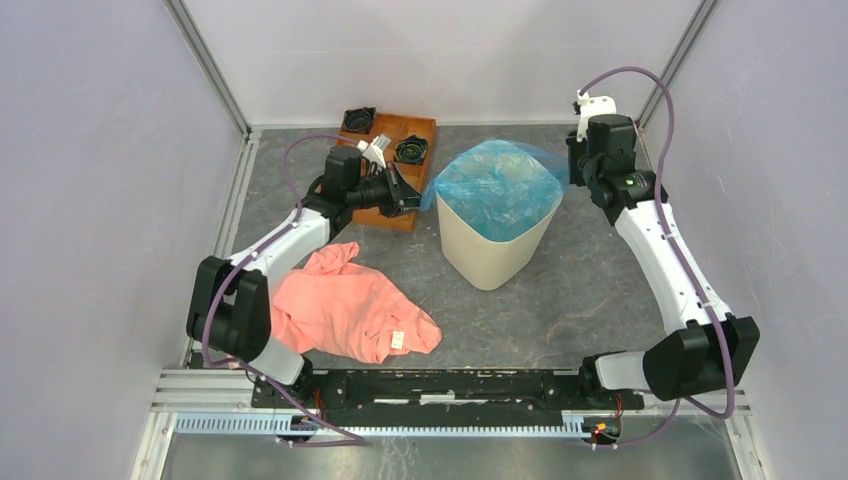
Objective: Put the trash bags into the trash bin
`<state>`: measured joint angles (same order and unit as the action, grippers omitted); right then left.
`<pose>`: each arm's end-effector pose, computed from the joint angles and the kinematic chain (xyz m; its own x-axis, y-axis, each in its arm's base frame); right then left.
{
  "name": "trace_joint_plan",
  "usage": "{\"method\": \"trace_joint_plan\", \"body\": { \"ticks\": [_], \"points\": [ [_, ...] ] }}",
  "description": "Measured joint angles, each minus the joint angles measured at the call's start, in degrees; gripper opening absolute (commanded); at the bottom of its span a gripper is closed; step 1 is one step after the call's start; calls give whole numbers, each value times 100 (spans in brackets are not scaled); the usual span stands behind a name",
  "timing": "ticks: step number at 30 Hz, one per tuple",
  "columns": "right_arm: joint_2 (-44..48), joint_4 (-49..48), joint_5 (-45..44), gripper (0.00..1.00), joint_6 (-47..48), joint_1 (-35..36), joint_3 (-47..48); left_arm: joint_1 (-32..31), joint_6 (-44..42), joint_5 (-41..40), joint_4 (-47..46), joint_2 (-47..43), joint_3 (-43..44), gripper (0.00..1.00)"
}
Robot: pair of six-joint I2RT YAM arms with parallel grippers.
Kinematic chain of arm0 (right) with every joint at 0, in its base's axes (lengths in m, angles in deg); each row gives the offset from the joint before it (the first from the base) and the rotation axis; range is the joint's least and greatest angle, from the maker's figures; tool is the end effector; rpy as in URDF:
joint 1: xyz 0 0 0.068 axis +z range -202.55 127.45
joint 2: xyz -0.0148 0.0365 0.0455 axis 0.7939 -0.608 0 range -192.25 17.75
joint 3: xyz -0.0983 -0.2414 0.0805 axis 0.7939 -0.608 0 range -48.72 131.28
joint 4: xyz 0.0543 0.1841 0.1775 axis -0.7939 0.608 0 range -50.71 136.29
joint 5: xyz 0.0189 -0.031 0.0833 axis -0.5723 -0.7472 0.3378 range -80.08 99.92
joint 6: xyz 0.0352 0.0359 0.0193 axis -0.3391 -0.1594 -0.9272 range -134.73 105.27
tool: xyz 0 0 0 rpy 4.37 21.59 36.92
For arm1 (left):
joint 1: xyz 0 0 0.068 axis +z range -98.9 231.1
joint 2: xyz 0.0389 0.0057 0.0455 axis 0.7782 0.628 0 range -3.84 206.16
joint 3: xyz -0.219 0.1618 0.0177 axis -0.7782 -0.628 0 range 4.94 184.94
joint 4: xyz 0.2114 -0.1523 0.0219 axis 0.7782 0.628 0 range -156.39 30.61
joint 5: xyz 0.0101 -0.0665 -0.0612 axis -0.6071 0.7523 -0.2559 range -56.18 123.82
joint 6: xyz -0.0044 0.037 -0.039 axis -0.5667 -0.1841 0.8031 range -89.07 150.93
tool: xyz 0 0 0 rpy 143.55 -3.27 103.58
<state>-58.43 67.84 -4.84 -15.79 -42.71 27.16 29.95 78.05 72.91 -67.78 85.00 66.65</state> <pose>0.2943 0.0421 0.3763 -0.4744 -0.0643 -0.8780 0.0632 0.9923 -0.1068 0.3199 -0.1478 0.2750 -0.8690 -0.2737 -0.4123 0.2541 0.4680 -0.8464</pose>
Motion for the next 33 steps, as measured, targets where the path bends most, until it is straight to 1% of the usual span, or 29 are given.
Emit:
{"method": "trace_joint_plan", "body": {
  "ticks": [1,3,4,7,9,10,11,13,15,16,17,19,20,23,26,30,31,33],
  "points": [
    [-48,120,70,52,2,0,26,0,-4,-2,28,-20,-11,2],
    [-111,446,127,64,44,13,205,0,-4,-2,87,-66,-24,2],
    [-116,638,120,67,107,20,365,0,-4,-2,116,-94,-28,2],
    [-15,1036,7,72,251,55,890,0,-4,-4,153,-190,-31,2],
    [101,1220,-42,80,358,74,1314,0,-4,-2,153,-240,-31,2],
    [188,1263,13,82,424,101,1521,0,-4,-2,157,-256,-31,2],
    [284,1263,140,82,470,118,1650,0,-4,-2,160,-264,-31,2],
    [503,1196,713,85,555,170,1755,0,-4,-4,162,-278,-39,2],
    [645,1067,1482,92,568,376,1722,0,-4,-9,160,-299,-90,2],
    [680,929,1888,93,573,546,1646,0,-4,-7,160,-304,-114,2],
    [686,813,2186,92,568,680,1561,0,-2,-4,164,-304,-129,2],
    [616,538,2955,79,581,957,1287,-2,-2,-2,160,-304,-162,2],
    [496,468,3340,77,573,1049,1193,-9,-2,-2,151,-304,-168,2],
    [52,356,3965,71,544,1088,1143,-15,-2,0,146,-304,-170,2],
    [-352,203,4286,69,557,1069,922,-22,-2,7,79,-304,-208,2],
    [-693,273,4581,66,647,1027,748,-22,0,31,-44,-304,-326,2],
    [-765,284,4701,62,671,1021,748,-22,0,39,-50,-304,-341,2],
    [-850,334,4935,46,699,1001,748,-22,0,57,-50,-304,-345,2]
  ]
}}
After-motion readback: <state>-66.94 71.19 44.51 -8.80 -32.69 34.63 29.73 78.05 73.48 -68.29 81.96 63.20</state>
